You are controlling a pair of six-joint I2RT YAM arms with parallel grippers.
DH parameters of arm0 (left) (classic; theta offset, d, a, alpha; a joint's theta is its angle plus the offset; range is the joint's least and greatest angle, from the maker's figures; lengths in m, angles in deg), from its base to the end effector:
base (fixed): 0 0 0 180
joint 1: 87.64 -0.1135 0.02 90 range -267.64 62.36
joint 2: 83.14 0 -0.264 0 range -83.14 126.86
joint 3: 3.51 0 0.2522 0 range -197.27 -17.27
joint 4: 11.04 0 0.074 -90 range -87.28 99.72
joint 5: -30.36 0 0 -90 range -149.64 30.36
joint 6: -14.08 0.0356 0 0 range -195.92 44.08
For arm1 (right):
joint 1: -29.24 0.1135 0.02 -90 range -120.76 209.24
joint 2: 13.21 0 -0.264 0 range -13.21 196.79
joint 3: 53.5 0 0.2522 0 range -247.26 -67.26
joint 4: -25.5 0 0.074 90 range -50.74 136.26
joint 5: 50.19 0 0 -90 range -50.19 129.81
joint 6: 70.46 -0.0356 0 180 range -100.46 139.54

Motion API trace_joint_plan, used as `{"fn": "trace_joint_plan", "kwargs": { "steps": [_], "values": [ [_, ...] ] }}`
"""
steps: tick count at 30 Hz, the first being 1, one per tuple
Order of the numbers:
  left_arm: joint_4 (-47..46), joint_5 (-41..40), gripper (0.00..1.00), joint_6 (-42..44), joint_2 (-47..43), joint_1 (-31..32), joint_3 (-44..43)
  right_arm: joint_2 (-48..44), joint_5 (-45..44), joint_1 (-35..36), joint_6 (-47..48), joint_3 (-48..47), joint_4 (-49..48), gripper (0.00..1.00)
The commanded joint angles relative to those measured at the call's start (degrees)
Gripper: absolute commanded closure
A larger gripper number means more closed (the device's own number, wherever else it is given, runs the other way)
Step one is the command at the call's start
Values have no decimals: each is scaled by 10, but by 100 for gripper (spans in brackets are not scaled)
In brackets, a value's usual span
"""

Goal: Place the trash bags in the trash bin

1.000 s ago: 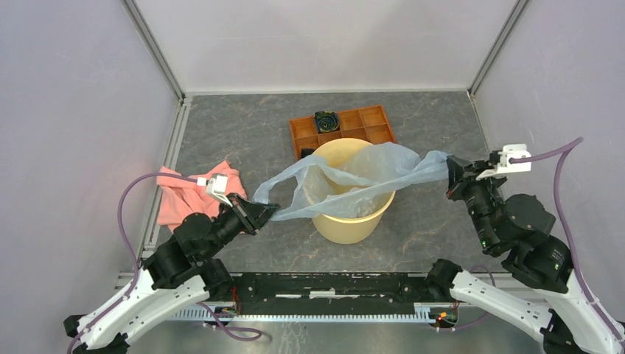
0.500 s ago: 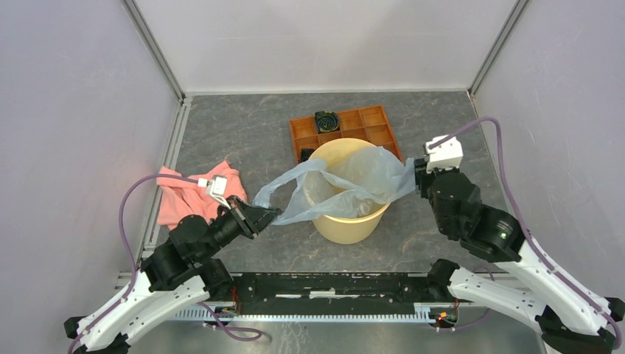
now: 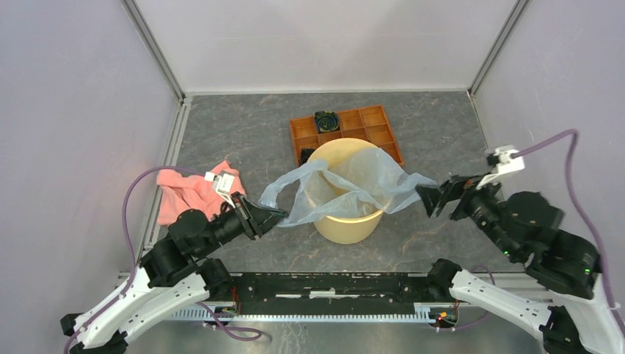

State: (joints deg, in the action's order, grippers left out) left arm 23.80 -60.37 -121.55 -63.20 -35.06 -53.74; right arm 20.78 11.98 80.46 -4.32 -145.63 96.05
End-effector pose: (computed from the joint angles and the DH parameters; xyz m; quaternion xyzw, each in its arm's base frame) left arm 0.0604 -0.0782 0.3220 0.0402 0.7335 -0.5098 0.4477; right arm 0.0363 0.0186 0.4526 -0.0325 0.7707 0.2219 0.5964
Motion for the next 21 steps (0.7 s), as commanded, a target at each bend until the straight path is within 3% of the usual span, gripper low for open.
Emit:
{"fn": "trace_joint_plan", "kwargs": {
  "steps": [1,4,9,13,14,16,21],
  "values": [
    [-9,9,66,3,-21,-1,-8,-61,42,1,-89,111,-32,4],
    [-17,9,64,-21,-24,-1,-2,-86,62,1,-88,161,-78,10],
    [-7,-6,49,-75,-13,-1,7,-88,57,0,-74,204,-107,4],
    [-30,-5,42,-115,4,-1,24,-90,58,1,-77,258,-218,13],
    [-37,-5,43,-121,8,-1,27,-87,63,1,-77,272,-247,16],
    [-40,-10,54,-129,14,-1,28,-79,63,0,-78,289,-276,26],
    [-14,-30,76,-145,12,-1,26,-95,41,0,-92,327,-289,60]
  ]
}}
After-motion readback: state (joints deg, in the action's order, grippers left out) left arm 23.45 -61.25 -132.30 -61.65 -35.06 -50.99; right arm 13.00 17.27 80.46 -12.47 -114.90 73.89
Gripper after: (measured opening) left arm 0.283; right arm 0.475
